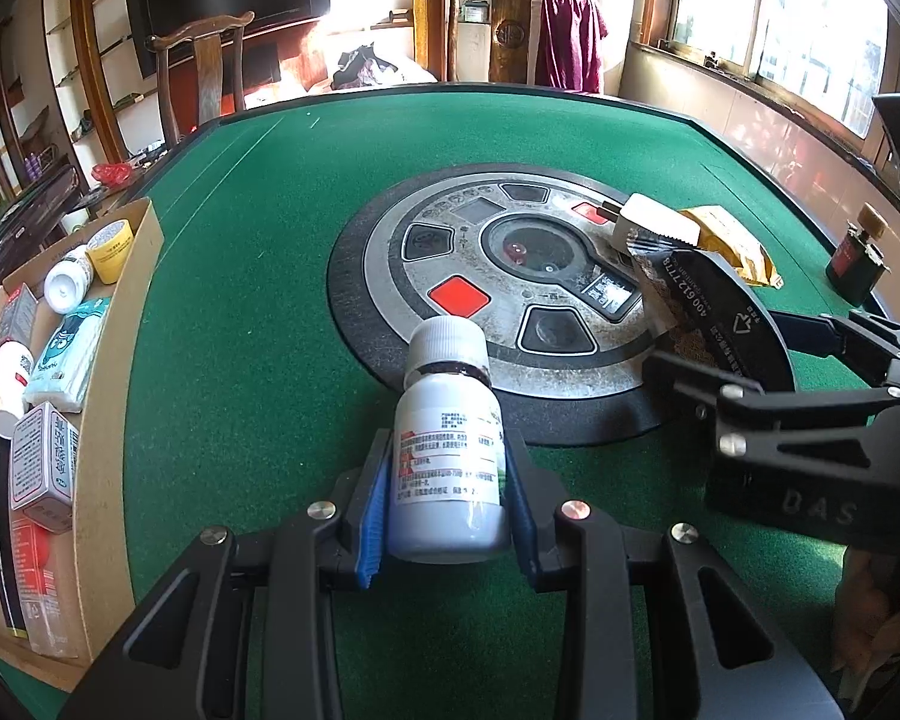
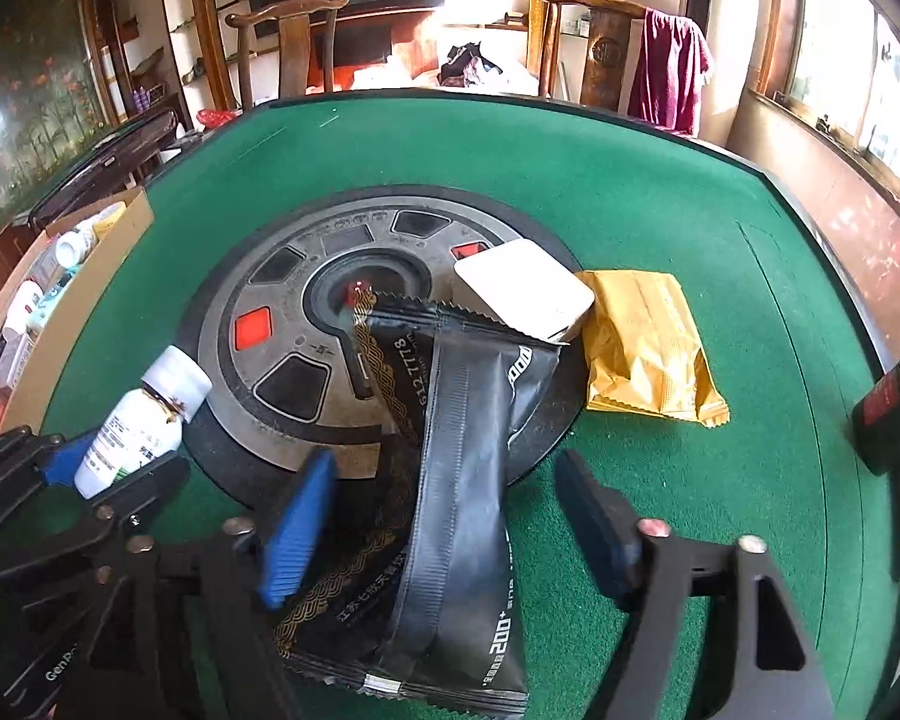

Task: Organize objects
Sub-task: 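Lift the black snack bag with the right gripper while the left lifts the white bottle, then carry the snack bag and white bottle over the cardboard tray with both grippers, then lower the bag and bottle into the tray and open both grippers, then grasp the yellow packet on the table with the right gripper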

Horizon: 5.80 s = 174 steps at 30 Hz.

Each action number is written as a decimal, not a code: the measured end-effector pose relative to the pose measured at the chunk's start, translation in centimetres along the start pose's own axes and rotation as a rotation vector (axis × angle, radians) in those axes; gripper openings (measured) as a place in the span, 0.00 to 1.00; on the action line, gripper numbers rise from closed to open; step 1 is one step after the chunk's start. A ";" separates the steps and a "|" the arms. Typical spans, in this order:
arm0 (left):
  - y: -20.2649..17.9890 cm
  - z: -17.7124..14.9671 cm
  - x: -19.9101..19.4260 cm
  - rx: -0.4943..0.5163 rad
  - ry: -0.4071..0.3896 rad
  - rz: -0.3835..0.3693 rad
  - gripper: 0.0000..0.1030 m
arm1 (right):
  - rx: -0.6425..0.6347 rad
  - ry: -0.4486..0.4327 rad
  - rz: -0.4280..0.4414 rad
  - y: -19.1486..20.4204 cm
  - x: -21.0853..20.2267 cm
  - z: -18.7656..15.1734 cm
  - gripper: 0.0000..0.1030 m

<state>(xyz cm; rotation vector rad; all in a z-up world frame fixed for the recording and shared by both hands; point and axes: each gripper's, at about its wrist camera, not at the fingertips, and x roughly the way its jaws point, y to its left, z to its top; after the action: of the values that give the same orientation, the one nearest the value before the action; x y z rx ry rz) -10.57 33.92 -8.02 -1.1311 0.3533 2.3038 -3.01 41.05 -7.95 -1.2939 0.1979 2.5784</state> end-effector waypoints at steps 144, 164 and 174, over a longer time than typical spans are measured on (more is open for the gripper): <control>21.4 -7.0 -10.0 -0.370 -0.243 0.156 0.41 | -0.273 0.078 0.333 32.2 5.7 13.1 0.32; 20.9 -6.9 -10.9 -0.347 -0.306 0.223 0.54 | -0.210 0.010 0.403 27.9 1.2 11.5 0.49; 20.7 -7.0 -12.0 -0.337 -0.374 0.248 0.68 | -0.111 -0.030 0.462 22.2 -1.7 7.2 0.56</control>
<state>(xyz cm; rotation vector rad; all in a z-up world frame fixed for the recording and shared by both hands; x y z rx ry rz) -12.02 9.55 -2.91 -0.8077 -0.0439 2.8045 -13.80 21.12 -2.02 -1.3802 0.3954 3.0282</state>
